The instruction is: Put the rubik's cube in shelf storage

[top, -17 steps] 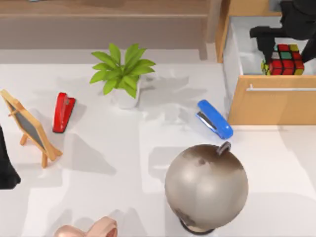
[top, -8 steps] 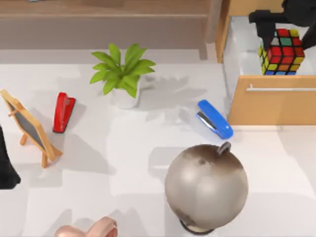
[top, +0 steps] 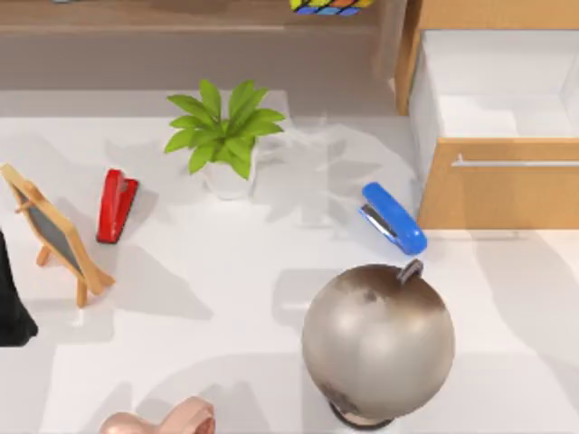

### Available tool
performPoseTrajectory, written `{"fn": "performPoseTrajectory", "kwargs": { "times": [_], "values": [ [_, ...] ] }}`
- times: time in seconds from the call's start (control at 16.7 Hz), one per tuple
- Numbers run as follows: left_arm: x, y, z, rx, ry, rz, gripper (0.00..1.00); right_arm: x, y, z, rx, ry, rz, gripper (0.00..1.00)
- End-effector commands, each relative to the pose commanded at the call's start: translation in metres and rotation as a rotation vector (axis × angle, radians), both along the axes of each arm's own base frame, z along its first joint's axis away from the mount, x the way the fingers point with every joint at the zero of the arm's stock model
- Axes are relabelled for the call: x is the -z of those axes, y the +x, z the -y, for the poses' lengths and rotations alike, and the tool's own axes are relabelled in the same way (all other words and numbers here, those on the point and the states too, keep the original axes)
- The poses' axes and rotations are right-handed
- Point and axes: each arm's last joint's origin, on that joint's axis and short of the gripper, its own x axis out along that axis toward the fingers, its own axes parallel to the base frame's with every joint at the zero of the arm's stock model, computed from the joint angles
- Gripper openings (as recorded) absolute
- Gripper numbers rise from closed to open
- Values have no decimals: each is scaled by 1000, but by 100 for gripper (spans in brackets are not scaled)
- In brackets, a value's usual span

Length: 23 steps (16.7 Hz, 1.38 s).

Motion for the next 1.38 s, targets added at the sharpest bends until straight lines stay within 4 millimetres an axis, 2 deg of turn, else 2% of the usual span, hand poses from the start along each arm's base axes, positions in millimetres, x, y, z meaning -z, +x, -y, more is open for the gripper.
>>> {"fn": "performPoseTrajectory", "kwargs": {
  "times": [0.12, 0.3, 0.6, 0.78, 0.96, 1.14, 1.38],
  "values": [
    [0, 0, 0, 0, 0, 0, 100, -11, -19, -39, -102, 121, 118, 0],
    [0, 0, 0, 0, 0, 0, 100, -16, -41, -88, -217, 285, 270, 0],
    [0, 0, 0, 0, 0, 0, 100, -16, -70, -139, -286, 508, 521, 0],
    [0, 0, 0, 0, 0, 0, 100, -10, -80, -156, -248, 602, 678, 0],
    [0, 0, 0, 0, 0, 0, 100, 12, -79, -166, -138, 624, 813, 0],
    [0, 0, 0, 0, 0, 0, 100, 43, -68, -165, 30, 566, 921, 0],
    [0, 0, 0, 0, 0, 0, 100, 100, -48, -154, 267, 366, 984, 0]
  ]
}}
